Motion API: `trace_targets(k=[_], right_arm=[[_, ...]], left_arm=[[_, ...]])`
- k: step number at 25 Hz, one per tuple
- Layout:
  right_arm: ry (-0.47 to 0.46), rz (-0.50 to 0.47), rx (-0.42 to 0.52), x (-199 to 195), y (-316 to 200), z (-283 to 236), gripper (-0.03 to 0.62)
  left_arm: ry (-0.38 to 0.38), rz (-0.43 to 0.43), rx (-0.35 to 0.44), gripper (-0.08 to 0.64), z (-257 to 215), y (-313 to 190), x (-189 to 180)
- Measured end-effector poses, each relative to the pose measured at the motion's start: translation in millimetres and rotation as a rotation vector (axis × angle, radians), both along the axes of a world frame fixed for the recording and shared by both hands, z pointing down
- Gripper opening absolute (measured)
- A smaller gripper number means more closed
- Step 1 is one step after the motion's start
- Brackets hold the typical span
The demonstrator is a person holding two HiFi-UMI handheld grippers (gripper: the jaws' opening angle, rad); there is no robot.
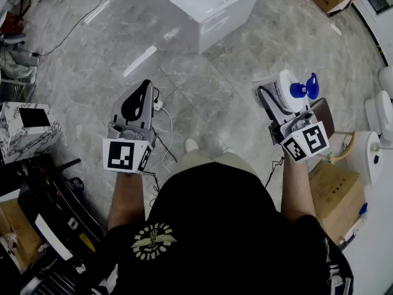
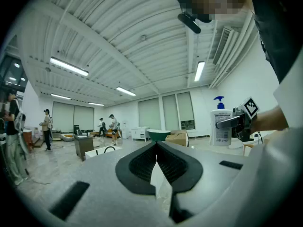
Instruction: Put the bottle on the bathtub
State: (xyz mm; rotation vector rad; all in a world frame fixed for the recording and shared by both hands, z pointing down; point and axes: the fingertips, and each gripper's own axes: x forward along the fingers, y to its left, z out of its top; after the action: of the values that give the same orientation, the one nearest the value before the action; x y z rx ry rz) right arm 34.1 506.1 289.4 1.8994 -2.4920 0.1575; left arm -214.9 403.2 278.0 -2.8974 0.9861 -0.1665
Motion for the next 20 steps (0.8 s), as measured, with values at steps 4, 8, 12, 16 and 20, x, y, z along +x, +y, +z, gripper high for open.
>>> trace_targets(k=[4, 8, 12, 16, 20], right_arm=[[-0.008, 0.025, 0.000, -20, -18, 0, 0.267], [-0.024, 0.022, -0.011, -31, -32, -1, 0.267], [-0.017, 0.036, -0.010, -21, -53, -2, 0.267], [-0.039, 0.036, 0.007, -6, -76, -6, 0.267], [-0.030, 0.034, 0.013, 14, -107, -3, 0.267]], left_arm=[[-0.009, 0.043, 0.002, 0.011, 1, -24, -13], [0.018, 0.031, -0.030, 0.011, 7, -47, -26], [0.016, 0.030, -0.066, 0.011, 17, -73, -23], [0.011, 0.037, -0.070, 0.011, 17, -96, -13], [0.036, 0.000, -0.032, 0.011, 2, -129, -7]])
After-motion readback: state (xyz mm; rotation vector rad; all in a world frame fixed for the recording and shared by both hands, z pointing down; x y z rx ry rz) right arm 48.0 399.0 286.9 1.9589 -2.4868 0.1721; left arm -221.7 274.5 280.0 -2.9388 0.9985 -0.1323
